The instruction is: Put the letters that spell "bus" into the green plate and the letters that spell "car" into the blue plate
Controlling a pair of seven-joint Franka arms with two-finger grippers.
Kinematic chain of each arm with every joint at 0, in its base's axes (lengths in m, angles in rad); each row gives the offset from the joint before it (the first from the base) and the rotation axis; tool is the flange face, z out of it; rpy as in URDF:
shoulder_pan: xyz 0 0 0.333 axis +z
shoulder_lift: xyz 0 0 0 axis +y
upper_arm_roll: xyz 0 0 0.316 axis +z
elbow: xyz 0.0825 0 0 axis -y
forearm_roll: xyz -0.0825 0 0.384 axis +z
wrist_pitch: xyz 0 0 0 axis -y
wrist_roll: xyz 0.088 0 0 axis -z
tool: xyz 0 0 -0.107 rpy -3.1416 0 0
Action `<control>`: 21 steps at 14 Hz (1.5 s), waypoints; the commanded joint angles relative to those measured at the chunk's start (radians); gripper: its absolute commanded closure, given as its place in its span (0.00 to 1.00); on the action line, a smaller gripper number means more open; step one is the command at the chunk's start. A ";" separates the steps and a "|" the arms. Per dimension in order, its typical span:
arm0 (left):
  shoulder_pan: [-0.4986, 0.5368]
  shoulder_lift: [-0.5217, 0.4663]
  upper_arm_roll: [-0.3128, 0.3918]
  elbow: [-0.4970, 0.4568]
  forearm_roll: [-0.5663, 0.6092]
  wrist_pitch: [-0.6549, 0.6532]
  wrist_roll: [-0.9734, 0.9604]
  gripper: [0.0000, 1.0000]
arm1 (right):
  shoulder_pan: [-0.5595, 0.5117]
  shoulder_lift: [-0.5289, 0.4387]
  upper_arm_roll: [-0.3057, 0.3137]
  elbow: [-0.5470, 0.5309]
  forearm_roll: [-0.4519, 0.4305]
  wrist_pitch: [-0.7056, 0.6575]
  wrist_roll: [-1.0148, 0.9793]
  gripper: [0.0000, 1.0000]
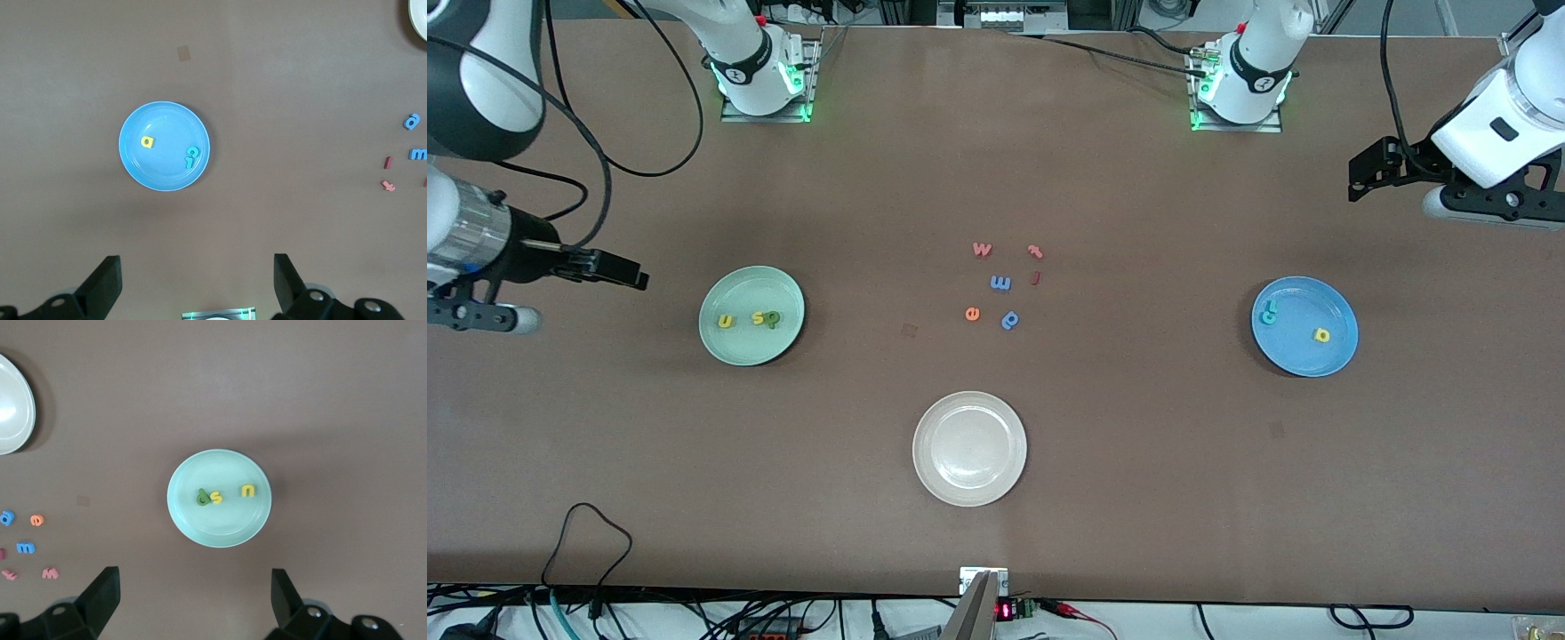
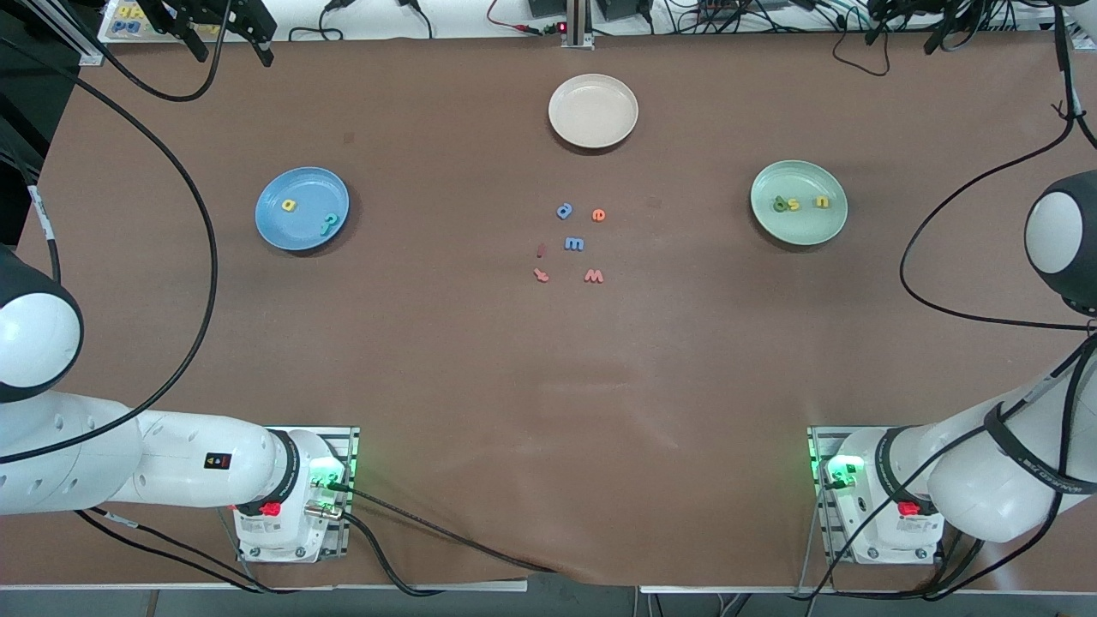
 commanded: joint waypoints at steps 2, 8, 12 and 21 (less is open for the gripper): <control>0.005 -0.002 0.001 0.020 0.004 -0.016 0.015 0.00 | -0.186 -0.007 0.181 0.118 -0.097 -0.044 -0.011 0.00; -0.002 -0.004 -0.002 0.021 0.005 -0.016 0.026 0.00 | -0.631 -0.132 0.603 0.021 -0.222 -0.016 -0.029 0.00; -0.002 -0.004 -0.002 0.023 0.005 -0.014 0.025 0.00 | -0.624 -0.170 0.603 -0.038 -0.233 0.021 -0.073 0.00; -0.002 -0.004 -0.004 0.023 0.004 -0.017 0.025 0.00 | -0.624 -0.360 0.607 -0.294 -0.257 0.093 -0.083 0.00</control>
